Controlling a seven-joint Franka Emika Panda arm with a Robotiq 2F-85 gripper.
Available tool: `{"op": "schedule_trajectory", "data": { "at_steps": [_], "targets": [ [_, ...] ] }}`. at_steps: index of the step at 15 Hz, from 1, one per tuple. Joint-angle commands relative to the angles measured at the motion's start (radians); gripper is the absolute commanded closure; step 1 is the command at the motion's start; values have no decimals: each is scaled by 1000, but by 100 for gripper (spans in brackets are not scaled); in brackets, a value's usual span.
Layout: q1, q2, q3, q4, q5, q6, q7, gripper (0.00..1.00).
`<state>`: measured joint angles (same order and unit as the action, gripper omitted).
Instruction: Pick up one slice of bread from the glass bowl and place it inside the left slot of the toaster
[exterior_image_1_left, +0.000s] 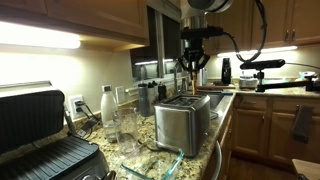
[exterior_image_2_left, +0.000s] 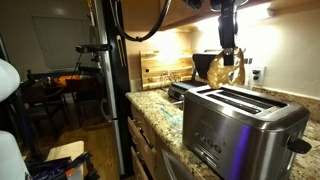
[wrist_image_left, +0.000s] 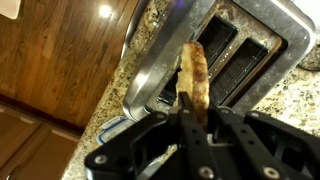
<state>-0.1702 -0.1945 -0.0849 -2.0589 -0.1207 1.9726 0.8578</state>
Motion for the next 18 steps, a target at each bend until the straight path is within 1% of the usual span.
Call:
{"op": "schedule_trajectory", "data": {
  "at_steps": [1,6,10,15,18],
  "targets": [
    [3,-2,10,32,21,-9,65,90],
    [17,42,32,67,48,10,165,90],
    [31,93,43,72,63,27,245,90],
    [39,139,33,88,64,26,303,90],
    [36,141,22,93,64,18,317,90]
  ]
}}
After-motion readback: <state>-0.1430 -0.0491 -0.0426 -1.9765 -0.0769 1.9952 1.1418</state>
